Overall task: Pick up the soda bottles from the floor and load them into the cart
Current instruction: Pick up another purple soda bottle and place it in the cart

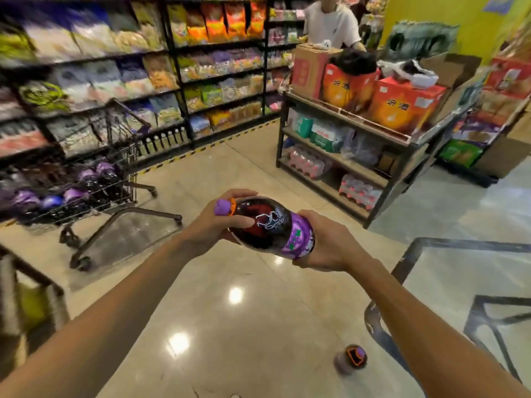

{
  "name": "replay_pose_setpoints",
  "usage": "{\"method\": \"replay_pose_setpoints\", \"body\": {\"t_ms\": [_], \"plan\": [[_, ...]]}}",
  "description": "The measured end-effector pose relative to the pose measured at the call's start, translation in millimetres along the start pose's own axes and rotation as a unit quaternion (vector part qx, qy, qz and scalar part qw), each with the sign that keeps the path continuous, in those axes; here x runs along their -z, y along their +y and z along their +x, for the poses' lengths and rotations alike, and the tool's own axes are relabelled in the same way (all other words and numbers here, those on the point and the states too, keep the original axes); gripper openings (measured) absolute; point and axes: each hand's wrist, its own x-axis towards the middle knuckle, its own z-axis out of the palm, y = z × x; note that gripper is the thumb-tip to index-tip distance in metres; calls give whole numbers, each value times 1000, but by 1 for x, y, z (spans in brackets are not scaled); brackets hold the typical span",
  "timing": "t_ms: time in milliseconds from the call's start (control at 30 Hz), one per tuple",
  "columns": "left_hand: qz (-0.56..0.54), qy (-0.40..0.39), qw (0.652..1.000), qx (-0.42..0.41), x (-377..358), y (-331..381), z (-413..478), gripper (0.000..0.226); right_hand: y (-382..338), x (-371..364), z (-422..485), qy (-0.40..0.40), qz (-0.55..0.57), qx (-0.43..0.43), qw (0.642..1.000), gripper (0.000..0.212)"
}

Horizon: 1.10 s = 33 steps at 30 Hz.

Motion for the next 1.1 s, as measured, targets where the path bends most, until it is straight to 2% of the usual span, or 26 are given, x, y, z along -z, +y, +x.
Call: {"method": "replay_pose_setpoints", "body": {"t_ms": [267, 433, 600, 867, 1100], "plan": [[12, 107, 993, -38, 117, 13, -24, 68, -80, -36, 121, -25, 18, 80, 996, 87], [21, 159, 987, -25, 173, 17, -27, 73, -113, -58, 192, -59, 22, 126, 990, 89], [23, 188, 982, -8, 225, 7, -13, 87, -128, -84, 265, -94, 28, 166, 981, 91], [-18, 285, 958, 9, 295, 8, 39, 70, -138, -99, 391, -138, 59, 237, 960, 95], [-41, 358, 933, 12, 352, 10, 62, 74, -169, -113, 489, -166, 59, 308, 935, 97]]}}
